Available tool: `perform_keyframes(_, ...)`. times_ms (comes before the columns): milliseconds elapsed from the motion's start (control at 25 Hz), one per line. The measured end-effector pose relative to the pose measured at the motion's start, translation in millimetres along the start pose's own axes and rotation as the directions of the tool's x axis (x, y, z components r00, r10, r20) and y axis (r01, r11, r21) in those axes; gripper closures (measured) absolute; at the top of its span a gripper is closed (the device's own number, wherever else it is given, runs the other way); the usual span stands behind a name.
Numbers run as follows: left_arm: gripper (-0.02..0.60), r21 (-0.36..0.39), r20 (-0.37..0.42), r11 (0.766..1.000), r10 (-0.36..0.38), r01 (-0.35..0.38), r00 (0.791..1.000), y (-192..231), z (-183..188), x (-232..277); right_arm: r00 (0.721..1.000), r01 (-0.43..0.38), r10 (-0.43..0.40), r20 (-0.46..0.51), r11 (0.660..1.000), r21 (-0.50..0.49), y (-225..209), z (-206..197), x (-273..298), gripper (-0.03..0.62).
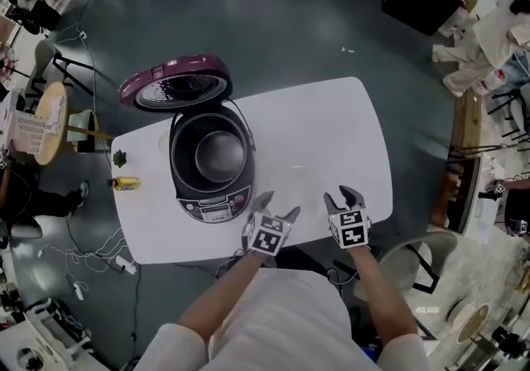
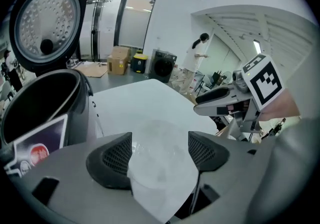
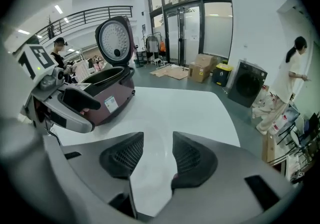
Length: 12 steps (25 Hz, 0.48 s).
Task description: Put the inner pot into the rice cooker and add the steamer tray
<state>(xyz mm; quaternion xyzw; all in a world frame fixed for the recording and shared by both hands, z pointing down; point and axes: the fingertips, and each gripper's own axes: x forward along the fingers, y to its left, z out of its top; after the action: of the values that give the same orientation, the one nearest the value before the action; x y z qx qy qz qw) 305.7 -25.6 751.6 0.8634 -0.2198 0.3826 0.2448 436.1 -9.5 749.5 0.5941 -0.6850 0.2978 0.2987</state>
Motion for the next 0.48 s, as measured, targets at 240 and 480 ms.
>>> perform_keyframes(240, 0.219, -0.073, -0.065, 0.996, 0.047, -0.052, 0.997, 14, -39, 25, 0.997, -0.040, 0.038, -0.068, 0.999, -0.031, 4, -28, 27, 0.398)
perform_keyframes(480, 0.221, -0.123, -0.132, 0.985, 0.103, -0.119, 0.986, 27, -75, 49, 0.989, -0.064, 0.058, -0.134, 0.997, -0.045, 5, -54, 52, 0.398)
